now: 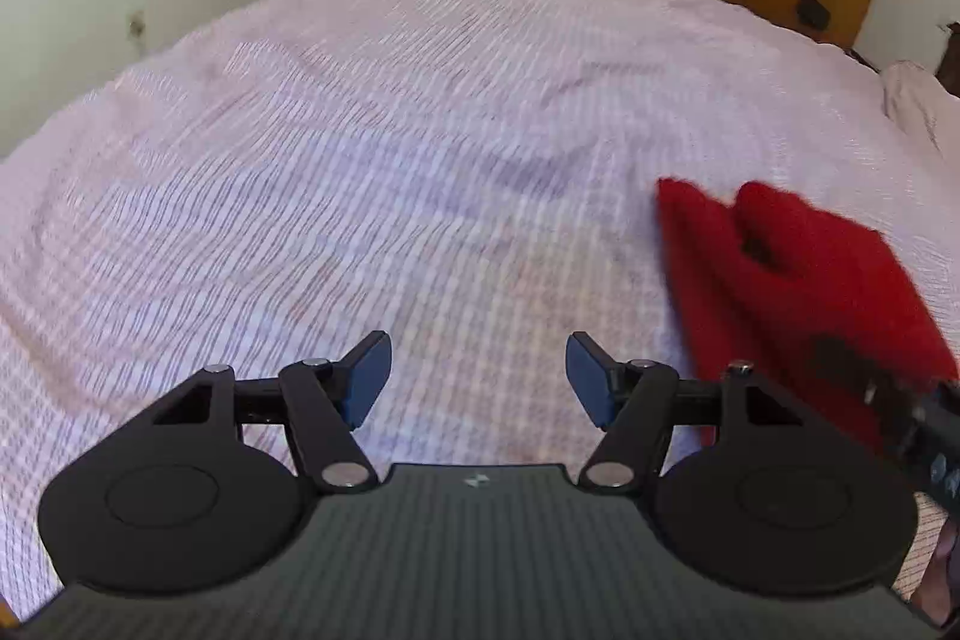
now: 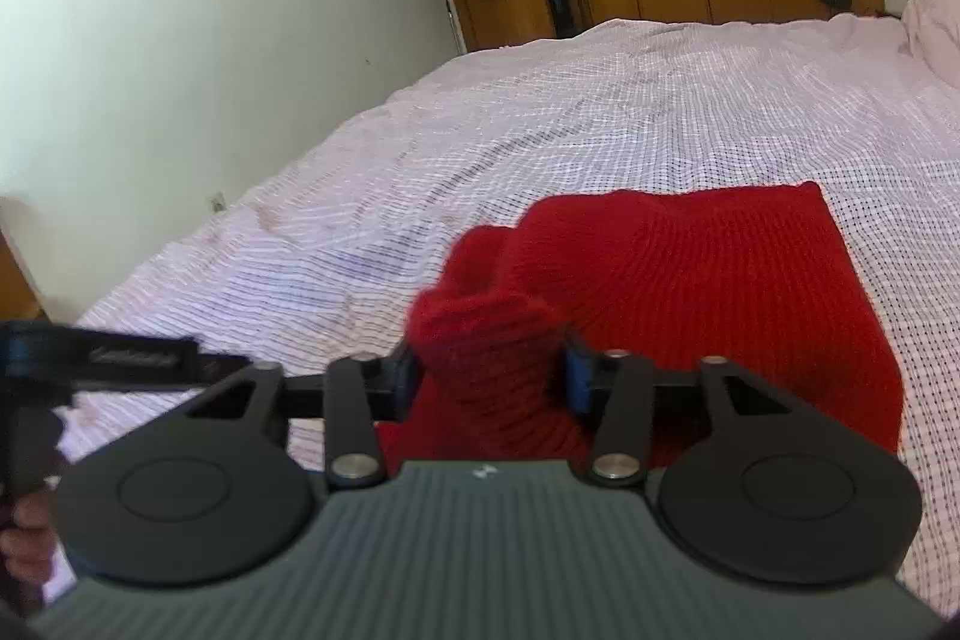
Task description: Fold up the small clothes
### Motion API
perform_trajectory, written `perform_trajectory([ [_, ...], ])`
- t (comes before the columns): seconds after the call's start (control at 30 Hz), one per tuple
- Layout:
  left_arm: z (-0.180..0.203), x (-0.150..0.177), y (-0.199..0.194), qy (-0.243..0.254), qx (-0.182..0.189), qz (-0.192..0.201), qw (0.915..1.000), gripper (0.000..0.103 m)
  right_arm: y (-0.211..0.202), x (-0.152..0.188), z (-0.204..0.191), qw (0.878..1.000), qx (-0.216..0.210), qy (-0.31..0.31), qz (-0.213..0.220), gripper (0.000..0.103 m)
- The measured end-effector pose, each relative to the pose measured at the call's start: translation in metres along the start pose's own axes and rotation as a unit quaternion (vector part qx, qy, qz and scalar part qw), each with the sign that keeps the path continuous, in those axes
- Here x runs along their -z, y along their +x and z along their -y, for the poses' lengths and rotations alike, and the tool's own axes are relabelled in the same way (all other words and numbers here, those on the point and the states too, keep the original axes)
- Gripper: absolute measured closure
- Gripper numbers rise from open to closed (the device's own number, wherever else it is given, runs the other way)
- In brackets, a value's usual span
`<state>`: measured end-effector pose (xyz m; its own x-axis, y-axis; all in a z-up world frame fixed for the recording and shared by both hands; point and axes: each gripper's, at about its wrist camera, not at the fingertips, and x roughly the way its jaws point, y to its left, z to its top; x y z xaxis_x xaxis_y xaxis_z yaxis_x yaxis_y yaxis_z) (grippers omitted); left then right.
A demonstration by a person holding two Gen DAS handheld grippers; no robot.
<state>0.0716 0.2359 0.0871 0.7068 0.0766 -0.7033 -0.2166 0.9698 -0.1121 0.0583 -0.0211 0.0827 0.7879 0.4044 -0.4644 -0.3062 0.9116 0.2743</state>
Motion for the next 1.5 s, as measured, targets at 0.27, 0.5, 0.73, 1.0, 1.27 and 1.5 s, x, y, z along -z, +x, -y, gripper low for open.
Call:
perform_trajectory([
  [0.27, 0.056, -0.022, -0.020, 0.052, 0.069, 0.020, 0.9961, 0.033, -0.047, -0.001, 0.014, 0.998, -0.038, 0.046, -0.005, 0.045],
  [0.5, 0.103, -0.037, -0.002, 0.038, 0.136, 0.004, 0.9900, 0.033, -0.094, -0.012, 0.069, 0.996, 0.028, 0.085, 0.013, 0.044],
  [0.73, 0.150, -0.049, 0.040, 0.053, 0.118, -0.039, 0.9908, 0.033, -0.076, -0.008, 0.123, 0.983, 0.070, 0.166, 0.025, 0.044],
  [1.0, 0.162, -0.054, 0.073, 0.033, 0.099, -0.074, 0.9918, 0.033, -0.032, 0.000, 0.151, 0.974, 0.138, 0.178, -0.005, 0.045],
  [1.27, 0.170, -0.042, 0.075, 0.052, 0.135, -0.049, 0.9883, 0.051, 0.014, 0.001, 0.166, 0.978, 0.152, 0.142, -0.032, 0.046],
  [1.5, 0.146, -0.028, 0.029, 0.060, 0.160, 0.042, 0.9844, 0.079, 0.013, -0.006, 0.158, 0.991, 0.082, 0.105, -0.012, 0.067],
])
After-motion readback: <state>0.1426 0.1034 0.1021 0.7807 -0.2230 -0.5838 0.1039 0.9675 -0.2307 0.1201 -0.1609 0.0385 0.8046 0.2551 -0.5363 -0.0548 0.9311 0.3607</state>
